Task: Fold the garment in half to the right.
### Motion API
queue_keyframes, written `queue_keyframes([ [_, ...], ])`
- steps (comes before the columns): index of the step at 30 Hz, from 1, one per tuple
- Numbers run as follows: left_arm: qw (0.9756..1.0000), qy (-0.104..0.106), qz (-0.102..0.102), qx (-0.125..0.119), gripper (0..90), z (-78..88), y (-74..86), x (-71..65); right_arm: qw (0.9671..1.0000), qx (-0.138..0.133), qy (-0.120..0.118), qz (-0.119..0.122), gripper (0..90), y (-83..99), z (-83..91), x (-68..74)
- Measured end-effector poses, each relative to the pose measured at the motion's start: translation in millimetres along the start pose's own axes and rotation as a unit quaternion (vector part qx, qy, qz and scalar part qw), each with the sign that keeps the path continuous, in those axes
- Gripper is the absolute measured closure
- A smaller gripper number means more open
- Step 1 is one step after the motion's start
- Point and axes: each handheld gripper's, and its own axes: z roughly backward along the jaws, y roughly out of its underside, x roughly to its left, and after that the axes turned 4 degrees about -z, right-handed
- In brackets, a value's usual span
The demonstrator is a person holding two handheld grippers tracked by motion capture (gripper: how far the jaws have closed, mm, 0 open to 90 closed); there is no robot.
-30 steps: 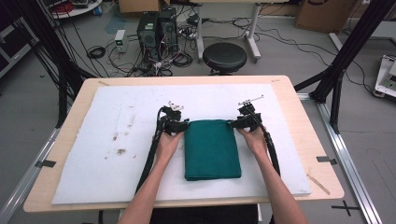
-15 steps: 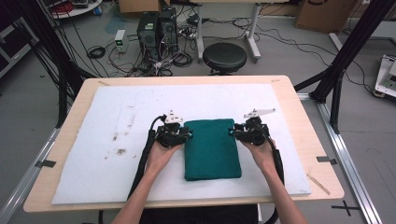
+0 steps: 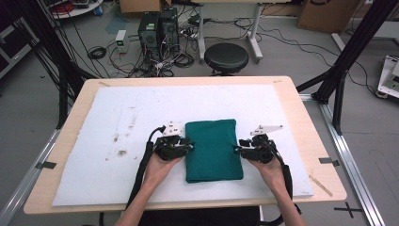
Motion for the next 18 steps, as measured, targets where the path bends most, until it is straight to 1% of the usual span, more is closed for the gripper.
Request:
queue_keyframes([
  [1, 0.9999, 0.005, -0.009, -0.007, 66.6, 2.3, 2.6, -5.3, 1.0, -0.003, -0.006, 0.003, 57.4, 1.8, 2.3, 3.9],
  [3, 0.9997, 0.007, -0.023, -0.005, 65.7, 4.1, 8.1, -15.3, 0.9998, -0.001, -0.019, 0.011, 57.0, 6.0, 4.3, 11.9],
  [4, 0.9995, 0.011, -0.031, 0.002, 65.6, 4.5, 10.8, -18.4, 0.9997, -0.001, -0.02, 0.017, 56.8, 8.3, 4.5, 15.4],
  [6, 0.9989, 0.026, -0.035, 0.017, 64.5, 3.2, 15.6, -23.3, 0.9996, 0.001, -0.018, 0.024, 56.8, 13.0, 5.1, 21.4],
  [7, 0.9984, 0.031, -0.039, 0.028, 63.0, 2.7, 17.7, -25.1, 0.9995, 0.002, -0.022, 0.024, 56.8, 15.6, 4.9, 23.4],
  [9, 0.9979, 0.027, -0.046, 0.037, 61.8, 2.5, 22.3, -27.3, 0.9993, 0.013, -0.022, 0.028, 57.5, 21.3, 3.2, 26.7],
  [10, 0.9978, 0.024, -0.047, 0.04, 61.8, 3.0, 24.3, -27.5, 0.999, 0.022, -0.019, 0.035, 58.2, 24.4, 1.3, 27.4],
  [12, 0.9975, 0.021, -0.051, 0.046, 62.1, 3.3, 28.1, -28.8, 0.998, 0.041, -0.003, 0.049, 61.0, 30.7, -2.0, 28.8],
  [13, 0.9969, 0.017, -0.057, 0.053, 62.1, 2.7, 30.0, -30.1, 0.9976, 0.043, 0.0, 0.055, 61.3, 33.3, -2.6, 28.9],
  [14, 0.9961, 0.014, -0.064, 0.059, 62.2, 2.5, 31.8, -31.5, 0.9976, 0.039, 0.0, 0.057, 62.1, 35.1, -1.5, 29.0],
  [15, 0.996, 0.013, -0.067, 0.058, 62.2, 2.9, 33.7, -32.7, 0.9976, 0.037, 0.001, 0.059, 62.7, 36.1, -0.1, 28.7],
  [17, 0.9955, 0.017, -0.071, 0.06, 62.3, 5.0, 34.9, -32.6, 0.9973, 0.038, 0.003, 0.062, 62.9, 37.9, 2.6, 28.0],
  [18, 0.9955, 0.02, -0.069, 0.061, 62.3, 5.7, 34.8, -32.5, 0.9976, 0.037, 0.004, 0.059, 61.9, 39.0, 4.6, 26.8],
])
